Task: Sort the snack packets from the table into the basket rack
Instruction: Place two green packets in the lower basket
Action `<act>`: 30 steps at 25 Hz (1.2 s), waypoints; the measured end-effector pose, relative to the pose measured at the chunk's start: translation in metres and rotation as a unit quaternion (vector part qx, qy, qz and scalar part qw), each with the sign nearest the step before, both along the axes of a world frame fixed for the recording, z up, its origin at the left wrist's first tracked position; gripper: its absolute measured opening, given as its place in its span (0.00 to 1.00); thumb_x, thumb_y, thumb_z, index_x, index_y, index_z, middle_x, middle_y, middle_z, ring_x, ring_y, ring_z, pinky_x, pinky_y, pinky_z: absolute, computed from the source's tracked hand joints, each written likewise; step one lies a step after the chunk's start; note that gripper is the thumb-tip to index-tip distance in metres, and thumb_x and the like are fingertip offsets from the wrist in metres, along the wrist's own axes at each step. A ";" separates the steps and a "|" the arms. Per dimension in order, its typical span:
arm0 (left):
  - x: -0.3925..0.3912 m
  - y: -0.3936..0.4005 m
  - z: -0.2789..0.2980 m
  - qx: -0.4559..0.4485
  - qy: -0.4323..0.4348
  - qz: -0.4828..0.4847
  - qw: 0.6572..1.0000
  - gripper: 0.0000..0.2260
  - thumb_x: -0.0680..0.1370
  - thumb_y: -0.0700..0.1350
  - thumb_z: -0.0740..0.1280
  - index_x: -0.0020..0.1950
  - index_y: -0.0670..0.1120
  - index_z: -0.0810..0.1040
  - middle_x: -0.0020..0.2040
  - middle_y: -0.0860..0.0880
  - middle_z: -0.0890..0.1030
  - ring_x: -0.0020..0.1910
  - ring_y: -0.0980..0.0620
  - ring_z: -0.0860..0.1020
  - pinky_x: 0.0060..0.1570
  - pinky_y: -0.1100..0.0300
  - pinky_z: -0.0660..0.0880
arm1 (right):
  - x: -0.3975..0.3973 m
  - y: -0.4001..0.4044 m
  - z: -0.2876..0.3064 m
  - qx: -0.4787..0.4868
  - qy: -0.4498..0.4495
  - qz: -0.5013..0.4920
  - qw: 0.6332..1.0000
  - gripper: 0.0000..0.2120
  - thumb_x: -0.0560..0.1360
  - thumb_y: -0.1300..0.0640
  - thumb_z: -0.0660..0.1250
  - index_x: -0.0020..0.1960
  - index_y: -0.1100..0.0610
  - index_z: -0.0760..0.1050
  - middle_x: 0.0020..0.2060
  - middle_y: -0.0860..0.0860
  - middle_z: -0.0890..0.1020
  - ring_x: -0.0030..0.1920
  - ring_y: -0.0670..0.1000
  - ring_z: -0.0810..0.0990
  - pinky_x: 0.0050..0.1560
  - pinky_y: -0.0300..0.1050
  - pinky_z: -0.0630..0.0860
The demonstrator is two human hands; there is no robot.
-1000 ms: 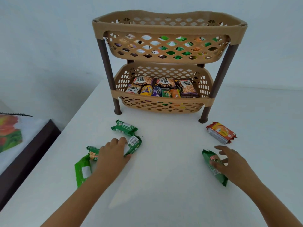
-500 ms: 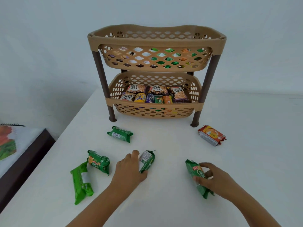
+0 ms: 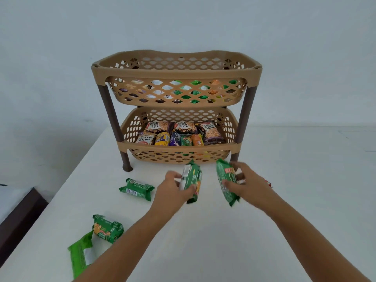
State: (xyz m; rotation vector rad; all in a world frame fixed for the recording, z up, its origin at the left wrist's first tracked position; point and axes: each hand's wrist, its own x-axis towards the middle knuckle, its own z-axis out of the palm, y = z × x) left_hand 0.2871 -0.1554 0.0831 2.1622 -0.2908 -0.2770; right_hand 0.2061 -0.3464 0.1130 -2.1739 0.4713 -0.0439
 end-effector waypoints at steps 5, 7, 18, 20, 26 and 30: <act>0.068 -0.055 0.046 -0.053 -0.054 0.034 0.997 0.20 0.73 0.49 0.69 0.58 0.41 0.67 0.41 0.50 0.75 0.34 0.56 0.72 0.27 0.66 0.64 | 0.091 0.004 0.040 -0.079 -0.178 -0.027 0.980 0.29 0.75 0.54 0.65 0.72 0.51 0.55 0.60 0.51 0.74 0.57 0.51 0.76 0.55 0.50 0.75; 0.097 -0.070 0.058 -0.044 -0.062 0.036 0.996 0.23 0.74 0.49 0.68 0.61 0.39 0.65 0.43 0.46 0.75 0.38 0.50 0.73 0.30 0.62 0.66 | 0.124 0.002 0.043 -0.151 -0.176 -0.028 0.972 0.29 0.76 0.57 0.62 0.72 0.51 0.53 0.62 0.59 0.72 0.59 0.58 0.75 0.56 0.55 0.75; 0.167 -0.146 0.025 0.136 0.016 -0.052 0.989 0.31 0.74 0.52 0.68 0.69 0.41 0.58 0.62 0.40 0.73 0.54 0.42 0.75 0.36 0.56 0.70 | 0.201 -0.039 0.001 -0.352 0.157 -0.033 0.922 0.22 0.77 0.62 0.57 0.69 0.61 0.58 0.64 0.62 0.70 0.63 0.59 0.71 0.58 0.51 0.72; 0.168 -0.154 0.021 0.155 0.042 -0.053 0.986 0.32 0.74 0.52 0.69 0.71 0.41 0.57 0.64 0.39 0.71 0.54 0.41 0.76 0.40 0.53 0.75 | 0.205 -0.042 0.000 -0.355 0.185 -0.035 0.916 0.21 0.77 0.64 0.56 0.69 0.63 0.59 0.65 0.62 0.70 0.64 0.59 0.72 0.59 0.50 0.72; 0.173 -0.165 0.014 0.243 0.038 -0.098 0.964 0.19 0.79 0.51 0.59 0.59 0.36 0.72 0.56 0.40 0.78 0.54 0.42 0.78 0.49 0.54 0.74 | 0.207 -0.045 0.004 -0.440 0.219 0.013 0.871 0.17 0.77 0.64 0.58 0.65 0.65 0.67 0.63 0.59 0.74 0.64 0.57 0.73 0.60 0.47 0.72; 0.173 -0.161 0.012 0.337 -0.013 -0.159 0.928 0.14 0.77 0.48 0.63 0.55 0.38 0.75 0.47 0.42 0.77 0.49 0.44 0.77 0.45 0.56 0.71 | 0.205 -0.042 0.003 -0.467 0.227 0.027 0.854 0.19 0.77 0.64 0.60 0.67 0.65 0.66 0.65 0.60 0.72 0.65 0.58 0.71 0.62 0.48 0.71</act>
